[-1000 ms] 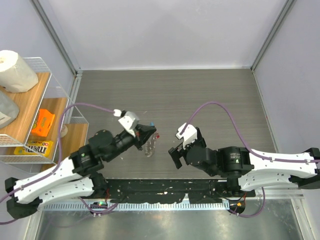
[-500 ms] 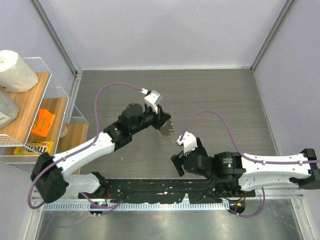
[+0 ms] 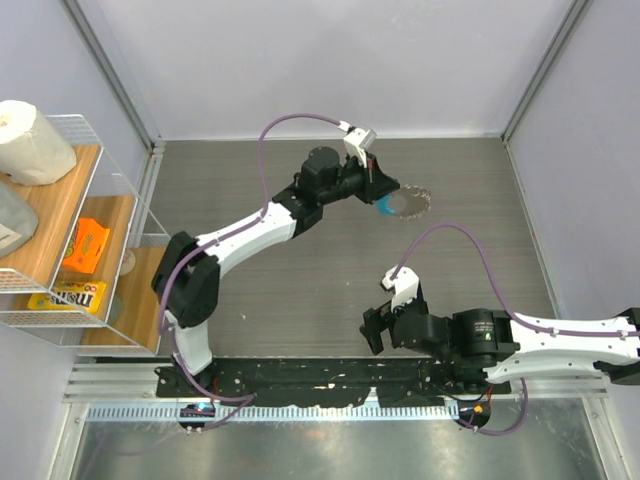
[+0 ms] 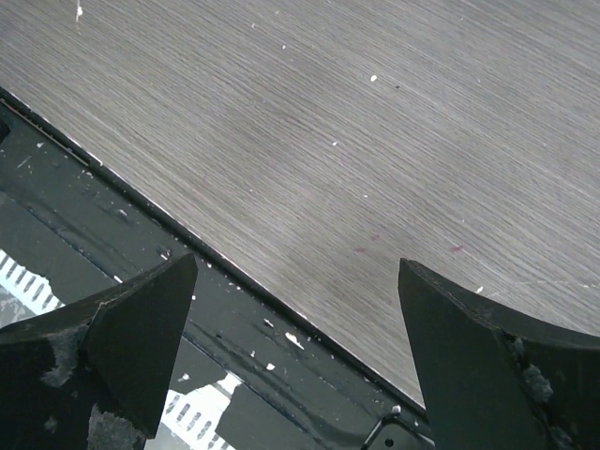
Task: Put the keys on the keyring
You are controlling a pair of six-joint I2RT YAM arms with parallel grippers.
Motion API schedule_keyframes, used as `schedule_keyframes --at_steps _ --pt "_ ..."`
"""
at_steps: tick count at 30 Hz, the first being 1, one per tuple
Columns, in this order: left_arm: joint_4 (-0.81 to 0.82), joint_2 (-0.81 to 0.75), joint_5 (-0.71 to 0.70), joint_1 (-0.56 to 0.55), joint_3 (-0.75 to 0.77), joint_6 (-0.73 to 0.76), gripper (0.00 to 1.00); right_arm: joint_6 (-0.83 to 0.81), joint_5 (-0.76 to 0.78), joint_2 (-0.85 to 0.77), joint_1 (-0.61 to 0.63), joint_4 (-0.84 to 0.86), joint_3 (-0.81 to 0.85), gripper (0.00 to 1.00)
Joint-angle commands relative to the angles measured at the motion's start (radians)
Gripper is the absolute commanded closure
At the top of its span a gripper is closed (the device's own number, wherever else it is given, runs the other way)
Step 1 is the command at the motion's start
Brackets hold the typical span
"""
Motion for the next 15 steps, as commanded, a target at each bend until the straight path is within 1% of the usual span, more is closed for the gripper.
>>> schedule_keyframes --at_steps 1,4,7,10,15 --pt "0.145 0.081 0.100 0.044 0.077 -0.113 1.00 0.050 0.018 -0.028 0.000 0.000 -0.009 0.05" --pt "0.174 0.140 0.144 0.064 0.078 -0.144 1.00 0.047 0.014 -0.025 0.000 0.005 -0.011 0.05" --pt "0.216 0.164 0.173 0.076 0.012 -0.161 1.00 0.046 0.008 -0.014 -0.002 0.008 -0.008 0.05" --pt "0.231 0.152 0.184 0.081 -0.089 -0.167 1.00 0.038 0.000 -0.002 -0.002 0.020 -0.006 0.05" --pt "0.252 0.076 0.183 0.081 -0.301 -0.169 1.00 0.035 0.000 0.018 0.000 0.023 0.005 0.05"
